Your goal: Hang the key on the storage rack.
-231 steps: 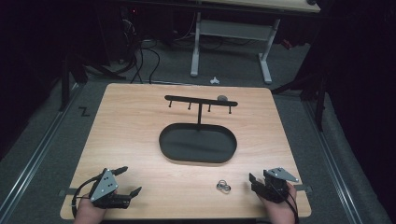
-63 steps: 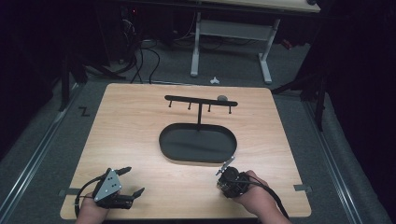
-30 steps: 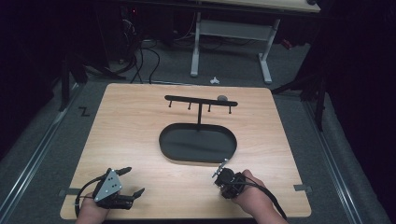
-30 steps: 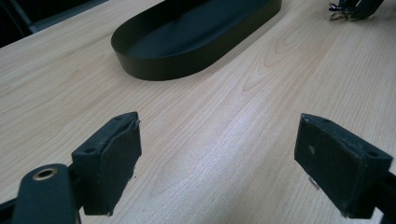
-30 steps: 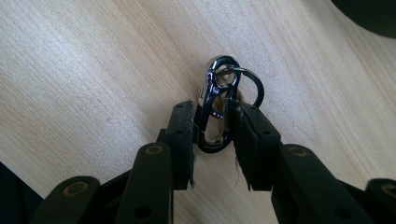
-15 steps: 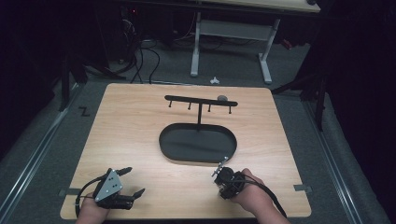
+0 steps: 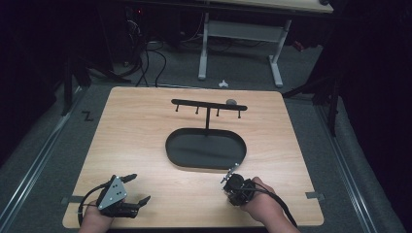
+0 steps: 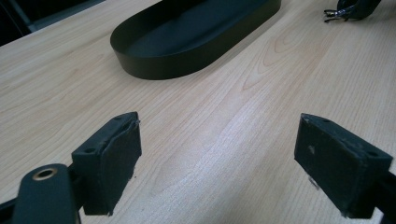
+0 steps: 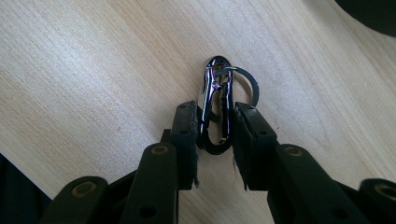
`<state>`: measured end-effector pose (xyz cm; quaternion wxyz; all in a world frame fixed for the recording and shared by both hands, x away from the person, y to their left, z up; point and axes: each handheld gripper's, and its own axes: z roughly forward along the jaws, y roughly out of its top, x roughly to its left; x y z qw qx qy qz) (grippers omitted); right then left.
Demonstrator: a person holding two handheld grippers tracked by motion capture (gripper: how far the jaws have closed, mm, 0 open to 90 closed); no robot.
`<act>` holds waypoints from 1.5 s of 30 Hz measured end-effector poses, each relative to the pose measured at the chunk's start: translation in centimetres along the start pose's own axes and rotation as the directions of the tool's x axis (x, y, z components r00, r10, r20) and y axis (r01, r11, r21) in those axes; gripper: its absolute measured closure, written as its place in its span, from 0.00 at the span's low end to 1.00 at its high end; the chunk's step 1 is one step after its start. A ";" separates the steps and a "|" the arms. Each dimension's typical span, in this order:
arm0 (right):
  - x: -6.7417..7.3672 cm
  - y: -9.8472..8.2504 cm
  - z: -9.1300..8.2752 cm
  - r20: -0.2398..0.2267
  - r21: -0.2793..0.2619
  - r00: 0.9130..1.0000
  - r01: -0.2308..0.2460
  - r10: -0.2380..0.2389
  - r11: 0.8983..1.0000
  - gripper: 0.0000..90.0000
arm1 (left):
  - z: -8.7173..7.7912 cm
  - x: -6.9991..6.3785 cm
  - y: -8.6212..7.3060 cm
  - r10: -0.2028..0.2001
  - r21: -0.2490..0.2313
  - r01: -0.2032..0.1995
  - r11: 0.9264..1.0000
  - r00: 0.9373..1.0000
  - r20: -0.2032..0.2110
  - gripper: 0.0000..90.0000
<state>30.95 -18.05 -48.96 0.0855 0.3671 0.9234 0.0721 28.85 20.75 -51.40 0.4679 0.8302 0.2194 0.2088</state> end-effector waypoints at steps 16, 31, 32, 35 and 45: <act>-0.5 -0.6 -0.6 0.007 -0.026 1.000 -0.016 0.017 1.000 0.95 | 0.1 0.0 0.0 0.002 0.003 -0.002 1.000 1.000 0.002 0.17; -1.8 -1.1 -2.3 -0.048 -0.092 0.991 -0.125 0.121 0.988 0.95 | 0.0 -0.1 0.0 0.004 0.003 -0.004 1.000 1.000 0.001 0.17; -2.0 -1.3 -2.5 -0.045 -0.095 0.990 -0.134 0.130 0.986 0.95 | 0.0 -0.1 0.0 0.005 0.005 -0.005 1.000 1.000 0.003 0.17; -2.4 -1.5 -3.1 -0.044 -0.101 0.989 -0.146 0.142 0.984 0.95 | 0.1 -0.1 0.0 0.003 0.004 -0.003 1.000 1.000 0.002 0.17; -4.0 -2.0 -5.0 -0.030 -0.131 0.978 -0.206 0.204 0.970 0.94 | 0.0 -0.2 0.1 0.010 -0.007 -0.010 1.000 1.000 -0.001 0.17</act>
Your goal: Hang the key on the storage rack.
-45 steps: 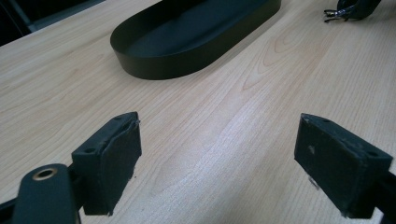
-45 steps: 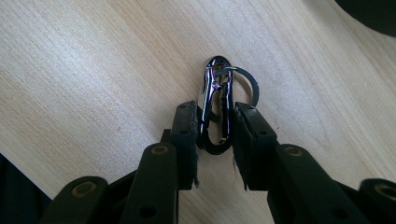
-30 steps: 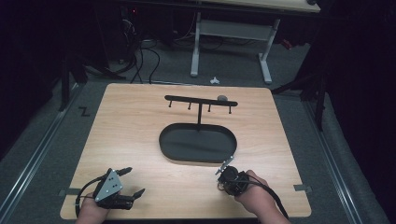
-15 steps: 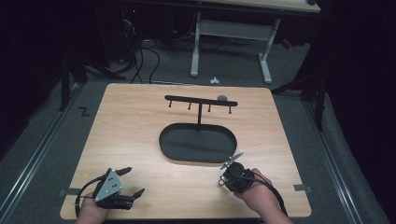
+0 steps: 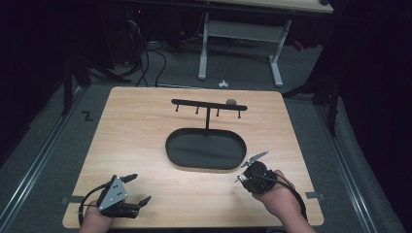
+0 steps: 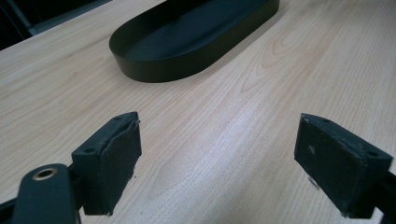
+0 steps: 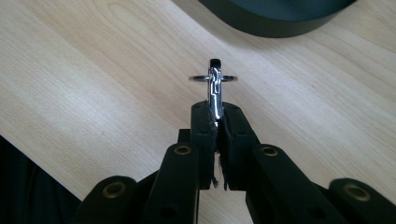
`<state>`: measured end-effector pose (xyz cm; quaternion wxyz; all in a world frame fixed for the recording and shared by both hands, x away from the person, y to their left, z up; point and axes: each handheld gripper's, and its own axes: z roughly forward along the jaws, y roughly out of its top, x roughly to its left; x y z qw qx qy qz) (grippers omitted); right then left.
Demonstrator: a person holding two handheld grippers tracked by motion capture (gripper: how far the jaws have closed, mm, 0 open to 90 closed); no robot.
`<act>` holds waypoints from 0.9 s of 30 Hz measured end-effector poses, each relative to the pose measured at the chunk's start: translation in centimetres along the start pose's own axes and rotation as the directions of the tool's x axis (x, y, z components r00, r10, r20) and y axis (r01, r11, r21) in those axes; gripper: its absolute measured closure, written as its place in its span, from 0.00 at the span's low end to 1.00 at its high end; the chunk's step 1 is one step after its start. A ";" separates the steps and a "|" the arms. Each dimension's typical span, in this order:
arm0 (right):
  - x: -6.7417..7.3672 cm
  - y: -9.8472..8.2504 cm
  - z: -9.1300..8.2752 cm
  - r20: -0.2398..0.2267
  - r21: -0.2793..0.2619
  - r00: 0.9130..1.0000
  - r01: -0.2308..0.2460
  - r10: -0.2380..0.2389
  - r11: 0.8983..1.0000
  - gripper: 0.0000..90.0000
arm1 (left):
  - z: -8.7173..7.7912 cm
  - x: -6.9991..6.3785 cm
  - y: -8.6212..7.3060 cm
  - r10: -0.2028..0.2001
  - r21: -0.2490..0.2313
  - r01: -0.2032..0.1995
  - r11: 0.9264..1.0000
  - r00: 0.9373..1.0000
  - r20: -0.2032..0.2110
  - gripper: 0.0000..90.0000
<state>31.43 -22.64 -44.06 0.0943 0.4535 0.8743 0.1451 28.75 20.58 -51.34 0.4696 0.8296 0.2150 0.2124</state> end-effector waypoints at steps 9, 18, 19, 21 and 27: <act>-1.4 0.2 -1.1 0.009 -0.008 0.998 -0.059 0.059 0.998 0.94 | 0.0 0.1 0.0 -0.001 -0.003 0.001 1.000 1.000 -0.003 0.17; -2.8 0.6 -1.8 0.027 -0.022 0.994 -0.102 0.103 0.995 0.94 | -0.1 0.1 0.0 -0.003 -0.005 0.003 1.000 1.000 -0.002 0.17; -2.9 0.6 -1.9 0.031 -0.022 0.994 -0.100 0.101 0.995 0.94 | -0.2 0.1 0.0 -0.002 -0.007 0.002 1.000 1.000 -0.004 0.17; -3.2 0.7 -2.1 0.034 -0.023 0.993 -0.110 0.111 0.994 0.94 | -0.2 0.1 0.0 -0.005 -0.010 0.005 1.000 1.000 -0.004 0.17; -3.8 1.1 -2.7 0.043 -0.030 0.990 -0.133 0.134 0.991 0.94 | -0.3 0.3 0.0 -0.021 -0.016 0.021 1.000 1.000 -0.005 0.17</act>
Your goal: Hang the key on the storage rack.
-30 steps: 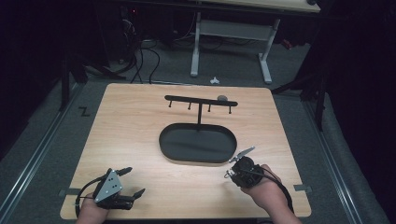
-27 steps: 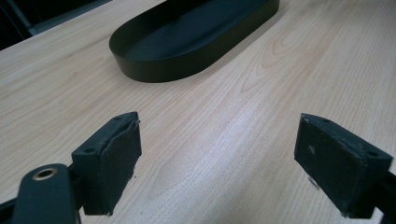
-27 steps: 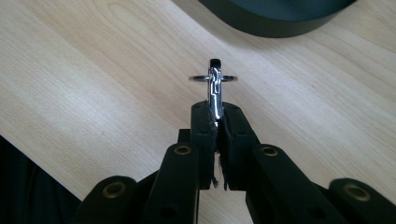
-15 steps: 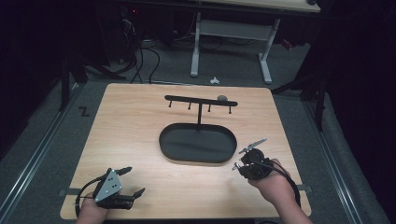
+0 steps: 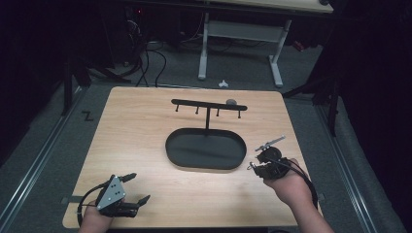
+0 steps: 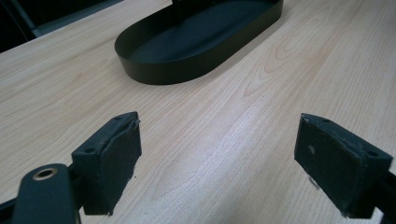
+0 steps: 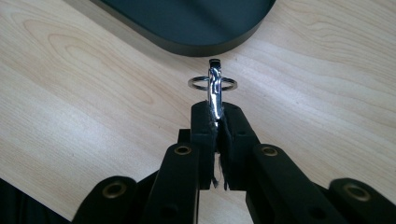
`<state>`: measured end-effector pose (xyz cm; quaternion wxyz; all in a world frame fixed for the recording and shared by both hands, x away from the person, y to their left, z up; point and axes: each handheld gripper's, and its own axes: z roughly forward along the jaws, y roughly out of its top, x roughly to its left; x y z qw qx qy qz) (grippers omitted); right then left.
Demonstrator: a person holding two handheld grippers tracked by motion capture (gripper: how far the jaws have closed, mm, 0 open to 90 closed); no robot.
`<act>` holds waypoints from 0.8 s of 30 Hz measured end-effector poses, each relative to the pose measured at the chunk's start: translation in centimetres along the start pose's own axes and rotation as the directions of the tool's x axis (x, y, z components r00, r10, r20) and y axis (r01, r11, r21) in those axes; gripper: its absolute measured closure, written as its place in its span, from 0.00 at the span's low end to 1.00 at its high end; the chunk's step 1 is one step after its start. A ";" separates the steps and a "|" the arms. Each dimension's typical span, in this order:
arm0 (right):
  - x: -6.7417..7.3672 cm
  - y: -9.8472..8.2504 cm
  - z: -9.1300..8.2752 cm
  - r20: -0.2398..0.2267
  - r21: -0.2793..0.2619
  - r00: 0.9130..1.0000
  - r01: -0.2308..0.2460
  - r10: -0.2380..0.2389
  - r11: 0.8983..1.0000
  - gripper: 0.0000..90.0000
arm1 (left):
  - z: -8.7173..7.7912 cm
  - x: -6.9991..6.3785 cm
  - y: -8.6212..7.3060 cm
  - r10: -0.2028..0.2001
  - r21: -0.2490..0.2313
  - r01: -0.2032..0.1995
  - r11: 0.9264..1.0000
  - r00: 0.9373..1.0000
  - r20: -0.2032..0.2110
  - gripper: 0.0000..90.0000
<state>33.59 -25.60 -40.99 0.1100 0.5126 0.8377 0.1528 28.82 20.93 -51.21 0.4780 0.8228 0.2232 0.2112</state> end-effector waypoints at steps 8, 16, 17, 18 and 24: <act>-0.4 1.0 -0.9 0.012 -0.024 1.000 -0.015 0.015 1.000 0.94 | 0.1 0.0 0.0 0.001 0.004 -0.001 1.000 1.000 0.002 0.17; -0.5 2.2 -1.6 0.007 -0.037 1.000 -0.021 0.021 0.999 0.94 | 0.0 0.0 0.0 0.004 0.005 -0.004 1.000 1.000 0.001 0.17; -0.5 2.2 -1.6 0.007 -0.037 1.000 -0.021 0.021 0.999 0.94 | 0.0 0.0 0.0 0.004 0.005 -0.004 1.000 1.000 0.001 0.17; -0.5 2.5 -1.8 0.006 -0.037 1.000 -0.023 0.024 0.999 0.94 | 0.0 0.0 0.0 0.004 0.004 -0.004 1.000 1.000 0.001 0.17; -0.6 3.5 -2.3 0.007 -0.040 1.000 -0.017 0.017 0.999 0.94 | 0.1 0.0 0.0 0.008 0.005 -0.008 1.000 1.000 0.001 0.17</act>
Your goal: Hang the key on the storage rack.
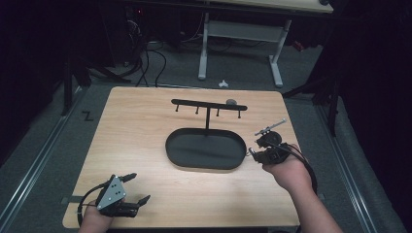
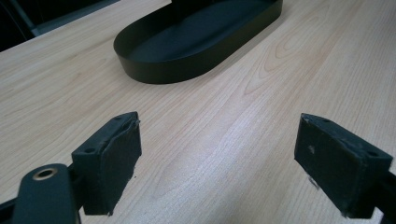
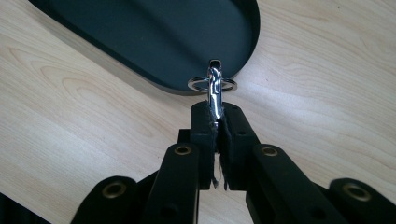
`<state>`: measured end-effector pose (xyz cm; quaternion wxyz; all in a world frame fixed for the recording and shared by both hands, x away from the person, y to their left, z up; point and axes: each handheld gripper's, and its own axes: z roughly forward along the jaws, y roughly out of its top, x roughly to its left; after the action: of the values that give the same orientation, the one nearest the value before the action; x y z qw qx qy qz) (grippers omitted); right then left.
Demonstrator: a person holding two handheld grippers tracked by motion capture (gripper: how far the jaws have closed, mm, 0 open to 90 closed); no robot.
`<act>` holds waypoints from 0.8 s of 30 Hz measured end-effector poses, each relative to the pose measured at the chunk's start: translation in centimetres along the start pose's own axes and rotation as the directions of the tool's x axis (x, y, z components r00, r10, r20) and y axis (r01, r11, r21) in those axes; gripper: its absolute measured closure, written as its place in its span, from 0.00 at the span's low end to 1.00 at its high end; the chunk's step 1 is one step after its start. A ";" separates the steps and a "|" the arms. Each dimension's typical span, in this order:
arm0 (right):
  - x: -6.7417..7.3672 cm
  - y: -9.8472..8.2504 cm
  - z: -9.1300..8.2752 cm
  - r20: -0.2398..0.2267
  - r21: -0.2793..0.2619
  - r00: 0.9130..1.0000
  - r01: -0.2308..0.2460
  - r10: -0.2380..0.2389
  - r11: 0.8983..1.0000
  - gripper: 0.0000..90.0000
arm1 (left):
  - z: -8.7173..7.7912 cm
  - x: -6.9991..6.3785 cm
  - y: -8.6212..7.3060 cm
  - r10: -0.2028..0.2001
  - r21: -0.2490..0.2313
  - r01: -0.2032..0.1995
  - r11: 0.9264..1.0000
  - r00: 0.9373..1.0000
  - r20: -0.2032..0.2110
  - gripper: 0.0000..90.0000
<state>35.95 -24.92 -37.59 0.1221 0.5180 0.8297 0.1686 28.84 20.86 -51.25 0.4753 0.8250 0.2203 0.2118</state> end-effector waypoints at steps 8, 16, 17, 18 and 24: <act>-0.1 1.4 -0.6 0.005 -0.006 1.000 -0.008 0.008 1.000 0.94 | 0.0 0.0 0.0 -0.004 -0.006 0.004 1.000 1.000 -0.002 0.17; -0.1 2.8 -0.8 0.003 -0.021 1.000 -0.016 0.016 1.000 0.94 | -0.1 0.0 0.0 -0.004 -0.003 0.004 1.000 1.000 0.001 0.17; -0.1 3.0 -0.9 0.005 -0.019 1.000 -0.013 0.013 1.000 0.94 | -0.1 0.0 0.0 -0.004 -0.003 0.004 1.000 1.000 0.001 0.17; -0.2 3.1 -0.9 0.005 -0.020 1.000 -0.013 0.014 1.000 0.94 | -0.1 0.0 0.0 -0.005 -0.003 0.005 1.000 1.000 0.001 0.17; -0.3 4.2 -1.3 0.005 -0.028 1.000 -0.019 0.019 0.999 0.94 | -0.1 0.1 0.0 -0.004 -0.005 0.004 1.000 1.000 -0.001 0.17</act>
<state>38.98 -23.67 -34.67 0.1298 0.5246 0.8219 0.1802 28.82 20.97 -51.18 0.4778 0.8232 0.2215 0.2121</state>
